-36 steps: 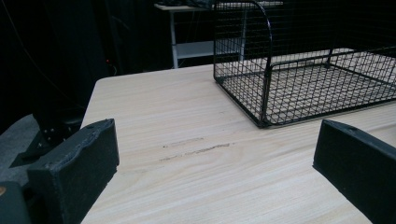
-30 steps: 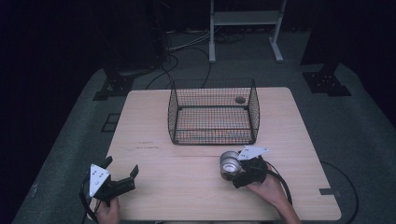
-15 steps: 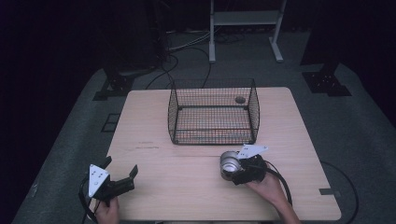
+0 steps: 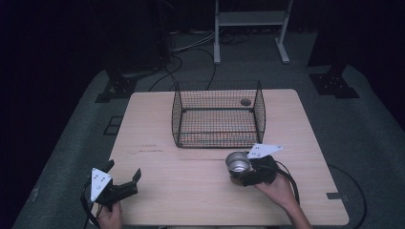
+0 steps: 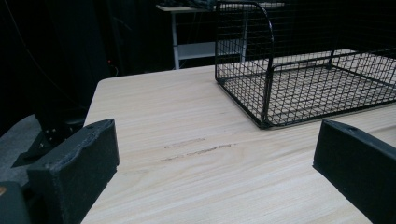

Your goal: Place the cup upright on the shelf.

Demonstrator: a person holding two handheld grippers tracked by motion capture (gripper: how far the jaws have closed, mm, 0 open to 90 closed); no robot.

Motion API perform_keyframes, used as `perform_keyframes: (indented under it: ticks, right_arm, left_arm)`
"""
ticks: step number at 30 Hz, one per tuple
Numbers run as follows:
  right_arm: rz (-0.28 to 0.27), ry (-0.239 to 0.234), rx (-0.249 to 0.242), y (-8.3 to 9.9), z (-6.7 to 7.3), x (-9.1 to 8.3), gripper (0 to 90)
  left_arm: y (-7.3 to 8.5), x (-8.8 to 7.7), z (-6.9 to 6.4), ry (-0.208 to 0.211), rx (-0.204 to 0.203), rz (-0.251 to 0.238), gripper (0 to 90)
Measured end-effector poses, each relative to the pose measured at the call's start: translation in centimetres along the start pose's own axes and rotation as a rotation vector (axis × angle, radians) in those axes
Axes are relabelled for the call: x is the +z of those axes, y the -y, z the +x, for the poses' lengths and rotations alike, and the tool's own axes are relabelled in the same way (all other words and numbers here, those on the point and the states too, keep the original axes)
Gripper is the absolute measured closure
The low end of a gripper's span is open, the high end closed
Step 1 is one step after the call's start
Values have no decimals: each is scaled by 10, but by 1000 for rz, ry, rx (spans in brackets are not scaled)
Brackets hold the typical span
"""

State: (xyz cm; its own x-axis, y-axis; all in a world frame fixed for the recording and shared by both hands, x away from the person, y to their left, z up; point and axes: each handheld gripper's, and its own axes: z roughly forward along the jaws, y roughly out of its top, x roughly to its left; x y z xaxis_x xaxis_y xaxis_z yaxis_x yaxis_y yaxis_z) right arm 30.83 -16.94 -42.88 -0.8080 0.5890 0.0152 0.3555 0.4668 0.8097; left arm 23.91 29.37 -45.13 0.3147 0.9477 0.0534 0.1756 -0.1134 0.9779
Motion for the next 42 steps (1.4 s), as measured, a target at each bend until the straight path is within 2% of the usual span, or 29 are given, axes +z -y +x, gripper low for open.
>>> perform_keyframes:
  ticks: [13, 20, 42]
  right_arm:
    - [-33, -19, -16, -25, -5, -19, 180]
    - [-37, -22, -36, -38, -6, -22, 180]
    - [-66, -34, -29, -82, -24, -30, 180]
  left_arm:
    - [0, 0, 1, -1, 0, 1, 0]
    - [0, 0, 1, 0, -1, 0, 0]
    - [1, 0, 2, -2, -8, -2, 0]
